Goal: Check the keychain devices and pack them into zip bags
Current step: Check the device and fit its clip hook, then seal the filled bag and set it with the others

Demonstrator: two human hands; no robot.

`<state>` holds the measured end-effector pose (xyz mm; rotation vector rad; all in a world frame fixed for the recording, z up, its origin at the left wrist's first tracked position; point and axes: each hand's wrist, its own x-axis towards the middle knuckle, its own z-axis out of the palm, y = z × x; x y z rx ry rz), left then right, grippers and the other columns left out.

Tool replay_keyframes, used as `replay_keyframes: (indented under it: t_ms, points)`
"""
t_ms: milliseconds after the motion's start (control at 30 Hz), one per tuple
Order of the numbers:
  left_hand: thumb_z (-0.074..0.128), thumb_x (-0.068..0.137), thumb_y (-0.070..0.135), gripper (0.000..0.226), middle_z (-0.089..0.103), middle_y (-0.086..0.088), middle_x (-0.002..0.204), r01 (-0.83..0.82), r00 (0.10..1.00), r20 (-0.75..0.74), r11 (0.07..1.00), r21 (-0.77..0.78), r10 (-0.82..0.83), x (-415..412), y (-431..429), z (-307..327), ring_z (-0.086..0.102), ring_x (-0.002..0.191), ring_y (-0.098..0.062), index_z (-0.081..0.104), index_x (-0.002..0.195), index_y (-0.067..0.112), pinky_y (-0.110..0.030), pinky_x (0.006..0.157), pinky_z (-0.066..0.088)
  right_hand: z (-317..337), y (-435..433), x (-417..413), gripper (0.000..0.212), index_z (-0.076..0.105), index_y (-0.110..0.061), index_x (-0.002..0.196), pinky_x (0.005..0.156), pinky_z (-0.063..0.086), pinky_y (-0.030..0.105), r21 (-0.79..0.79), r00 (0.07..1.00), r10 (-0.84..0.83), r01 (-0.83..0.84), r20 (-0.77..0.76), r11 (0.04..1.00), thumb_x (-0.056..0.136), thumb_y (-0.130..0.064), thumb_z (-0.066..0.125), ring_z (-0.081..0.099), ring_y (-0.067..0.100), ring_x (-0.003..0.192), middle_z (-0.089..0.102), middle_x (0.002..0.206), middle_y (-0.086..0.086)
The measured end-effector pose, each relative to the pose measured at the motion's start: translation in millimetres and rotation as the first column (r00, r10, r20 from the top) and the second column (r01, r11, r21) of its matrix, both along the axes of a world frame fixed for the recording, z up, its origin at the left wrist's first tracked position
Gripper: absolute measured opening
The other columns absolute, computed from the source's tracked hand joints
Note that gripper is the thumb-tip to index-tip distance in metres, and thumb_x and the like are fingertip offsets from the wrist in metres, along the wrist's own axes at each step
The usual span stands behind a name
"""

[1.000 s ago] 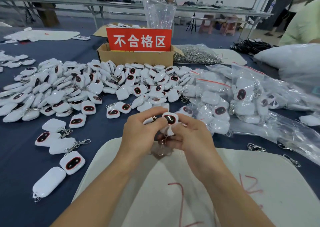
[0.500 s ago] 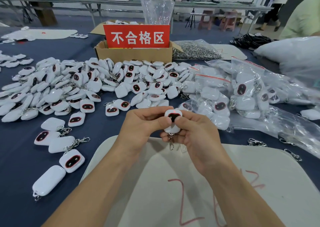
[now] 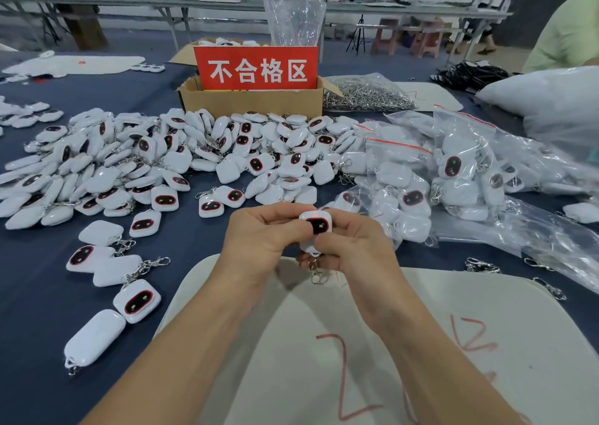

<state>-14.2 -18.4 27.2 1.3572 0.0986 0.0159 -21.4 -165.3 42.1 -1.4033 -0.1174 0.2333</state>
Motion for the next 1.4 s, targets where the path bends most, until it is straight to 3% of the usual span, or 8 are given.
replay_keyframes:
  t_ms: [167,500,633,733,867,1000,1200,1400]
  points:
    - [0.082,0.075,0.006,0.035,0.077,-0.021,0.093,0.053,0.999,-0.002,0.997,-0.05,-0.053,2.8,0.5,1.5,0.065,0.061,-0.021,0.079,0.109,0.003,-0.03,0.06,0.054,0.3,-0.3,0.6,0.037,0.076,-0.011,0.104,0.064,0.056,0.026,-0.025,0.999,-0.031,0.032,0.033,0.999,0.087,0.017,0.057,0.067,0.019,0.062,0.073,0.072,0.007]
    - [0.084,0.072,0.014,0.042,0.077,-0.02,0.096,0.066,0.995,0.072,0.998,0.0,-0.065,1.5,1.0,5.6,0.069,0.07,-0.023,0.078,0.112,0.003,-0.038,0.077,0.053,2.2,-3.7,1.2,0.031,0.076,-0.009,0.098,0.057,0.054,0.027,-0.002,0.996,-0.061,0.061,0.06,0.998,0.083,0.015,0.062,0.065,0.023,0.058,0.068,0.068,0.013]
    - [0.084,0.067,0.022,0.037,0.08,-0.01,0.1,-0.051,0.992,0.115,0.998,0.026,0.047,-0.2,2.8,6.1,0.075,0.092,-0.017,0.083,0.102,0.013,-0.025,0.083,0.056,-1.1,-0.4,-0.2,0.03,0.07,-0.022,0.102,0.063,0.059,0.026,-0.083,0.979,-0.145,0.158,0.141,0.984,0.089,0.004,0.064,0.073,0.019,0.065,0.077,0.081,0.003]
    - [0.086,0.076,0.014,0.017,0.081,-0.004,0.093,-0.109,0.989,0.102,0.993,0.035,0.104,-0.8,4.5,5.5,0.074,0.085,-0.01,0.085,0.089,0.025,-0.017,0.07,0.055,-2.8,0.0,-1.0,0.037,0.06,-0.038,0.101,0.068,0.062,0.03,-0.193,0.931,-0.221,0.283,0.291,0.94,0.087,-0.006,0.072,0.076,0.014,0.084,0.076,0.104,-0.011]
    - [0.089,0.072,0.008,0.026,0.079,-0.015,0.09,-0.144,0.986,0.088,0.988,0.062,0.139,-0.9,1.9,7.4,0.074,0.082,-0.019,0.083,0.093,0.023,-0.026,0.075,0.057,-6.3,3.7,-4.2,0.041,0.061,-0.04,0.106,0.068,0.056,0.022,-0.301,0.875,-0.165,0.326,0.456,0.896,0.083,-0.01,0.075,0.071,0.007,0.085,0.073,0.097,-0.014]
    - [0.086,0.075,0.003,0.033,0.074,-0.028,0.103,-0.098,0.991,0.092,0.994,0.045,0.093,-3.1,-0.7,10.9,0.072,0.098,-0.039,0.083,0.103,0.02,-0.044,0.095,0.06,-6.7,2.5,-3.9,0.045,0.065,-0.044,0.108,0.073,0.055,0.016,-0.293,0.879,-0.16,0.314,0.449,0.903,0.082,-0.009,0.074,0.071,0.002,0.092,0.074,0.099,-0.02]
    - [0.073,0.088,0.002,0.03,0.077,-0.017,0.11,-0.016,0.997,0.07,1.0,-0.004,0.016,-3.1,0.2,11.8,0.073,0.099,-0.031,0.078,0.115,0.013,-0.04,0.096,0.06,-6.3,-0.1,0.4,0.04,0.072,-0.037,0.109,0.083,0.06,0.037,-0.164,0.923,-0.156,0.225,0.352,0.961,0.09,-0.003,0.072,0.074,0.011,0.099,0.078,0.105,-0.014]
    - [0.082,0.076,0.009,0.04,0.079,-0.01,0.109,0.031,0.992,0.122,0.999,0.035,-0.035,-4.7,1.7,13.1,0.075,0.105,-0.023,0.077,0.116,0.012,-0.027,0.093,0.058,-5.6,-2.0,1.7,0.039,0.074,-0.019,0.126,0.104,0.054,0.031,-0.123,0.948,-0.09,0.133,0.305,0.983,0.095,0.004,0.068,0.07,0.004,0.113,0.077,0.116,-0.014]
